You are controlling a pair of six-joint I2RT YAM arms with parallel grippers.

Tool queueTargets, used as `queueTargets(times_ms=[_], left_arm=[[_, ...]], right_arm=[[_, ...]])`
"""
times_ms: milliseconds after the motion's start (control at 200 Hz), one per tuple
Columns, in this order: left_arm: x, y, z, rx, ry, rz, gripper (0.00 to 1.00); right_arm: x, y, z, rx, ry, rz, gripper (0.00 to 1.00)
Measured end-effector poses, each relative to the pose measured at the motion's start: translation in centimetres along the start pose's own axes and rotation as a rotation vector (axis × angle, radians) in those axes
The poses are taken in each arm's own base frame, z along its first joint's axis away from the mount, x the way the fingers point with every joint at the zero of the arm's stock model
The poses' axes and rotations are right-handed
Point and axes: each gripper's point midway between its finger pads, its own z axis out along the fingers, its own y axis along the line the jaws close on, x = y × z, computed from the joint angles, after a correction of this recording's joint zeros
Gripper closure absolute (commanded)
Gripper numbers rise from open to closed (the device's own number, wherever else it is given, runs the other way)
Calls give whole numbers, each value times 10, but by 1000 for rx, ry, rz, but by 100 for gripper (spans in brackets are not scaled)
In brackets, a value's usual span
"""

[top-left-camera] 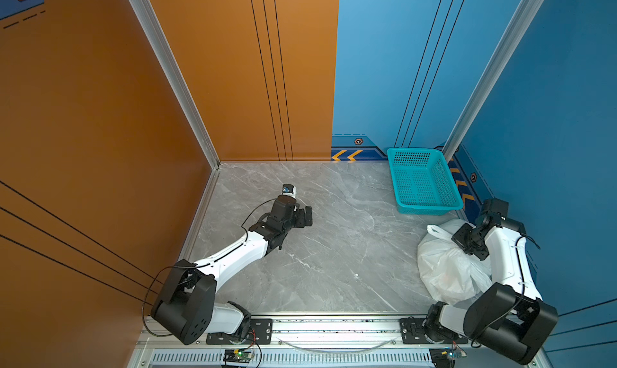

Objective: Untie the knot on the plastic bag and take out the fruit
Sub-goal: 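Grasp the knotted white plastic bag with the right gripper, then drag the white bag to table centre with right gripper while left gripper approaches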

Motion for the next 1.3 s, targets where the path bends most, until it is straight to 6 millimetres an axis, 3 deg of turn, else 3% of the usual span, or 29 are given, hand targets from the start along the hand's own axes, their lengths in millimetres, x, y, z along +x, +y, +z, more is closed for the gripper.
queueTargets(times_ms=[135,285,681,931,1172,1297], left_arm=[[-1,0,-4,4,-9,-2,2],[1,0,-9,10,-15,-10,2],[-7,-2,-29,28,-53,-19,2],[-15,-1,-51,30,-77,-20,2],[-10,-2,-64,19,-68,-7,2],[-6,-2,-68,12,-59,4,2]], right_arm=[[9,9,-8,-31,-4,-9,100],[32,36,-28,-123,-16,-36,100],[144,123,-51,-339,85,-132,100],[194,202,-47,-433,121,-152,100],[220,298,-53,-548,131,-140,100],[229,332,-60,-607,129,-136,100]])
